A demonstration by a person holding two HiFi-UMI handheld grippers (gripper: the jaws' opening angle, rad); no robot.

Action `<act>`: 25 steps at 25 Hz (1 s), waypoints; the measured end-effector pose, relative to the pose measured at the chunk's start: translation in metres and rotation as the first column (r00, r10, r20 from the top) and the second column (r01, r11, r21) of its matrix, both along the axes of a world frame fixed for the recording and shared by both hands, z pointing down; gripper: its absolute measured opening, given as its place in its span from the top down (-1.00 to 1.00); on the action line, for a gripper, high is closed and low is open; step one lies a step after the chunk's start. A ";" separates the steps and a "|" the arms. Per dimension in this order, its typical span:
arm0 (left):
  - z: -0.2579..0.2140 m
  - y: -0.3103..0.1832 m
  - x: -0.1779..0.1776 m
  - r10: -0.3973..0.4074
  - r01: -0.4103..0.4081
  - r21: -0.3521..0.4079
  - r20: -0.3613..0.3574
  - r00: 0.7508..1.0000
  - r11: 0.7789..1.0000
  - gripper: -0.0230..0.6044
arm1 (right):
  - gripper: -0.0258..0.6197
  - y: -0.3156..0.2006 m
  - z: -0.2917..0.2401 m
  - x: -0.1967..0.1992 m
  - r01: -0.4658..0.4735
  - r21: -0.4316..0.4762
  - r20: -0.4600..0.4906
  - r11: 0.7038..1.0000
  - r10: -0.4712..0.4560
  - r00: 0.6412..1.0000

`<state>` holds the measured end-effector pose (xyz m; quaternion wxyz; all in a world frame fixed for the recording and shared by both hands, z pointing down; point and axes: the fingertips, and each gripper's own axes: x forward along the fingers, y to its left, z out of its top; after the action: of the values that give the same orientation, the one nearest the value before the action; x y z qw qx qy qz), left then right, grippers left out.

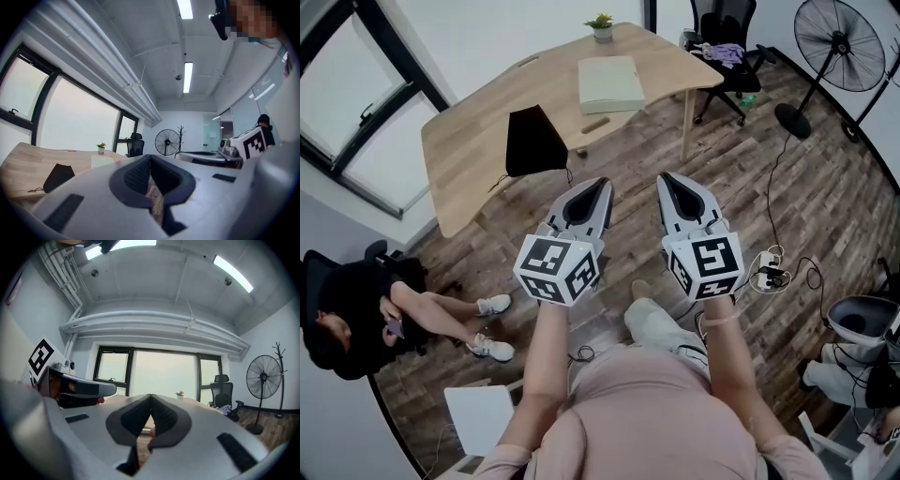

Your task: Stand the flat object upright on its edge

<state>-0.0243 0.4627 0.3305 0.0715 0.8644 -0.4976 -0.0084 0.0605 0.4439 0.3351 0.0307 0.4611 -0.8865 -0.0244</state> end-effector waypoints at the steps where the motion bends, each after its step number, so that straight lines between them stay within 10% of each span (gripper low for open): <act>1: 0.001 -0.006 -0.001 0.001 -0.001 -0.002 -0.001 1.000 1.000 0.89 | 0.92 -0.005 0.000 -0.001 0.000 -0.001 -0.001 1.000 0.000 1.000; 25: 0.005 -0.132 -0.004 0.013 -0.012 -0.042 0.012 1.000 0.999 0.89 | 0.92 -0.132 0.007 -0.009 0.007 -0.046 -0.002 0.999 -0.007 1.000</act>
<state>-0.0282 0.3305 0.3354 0.0865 0.8659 -0.4926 0.0077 0.0519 0.3117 0.3418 0.0424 0.4572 -0.8883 -0.0046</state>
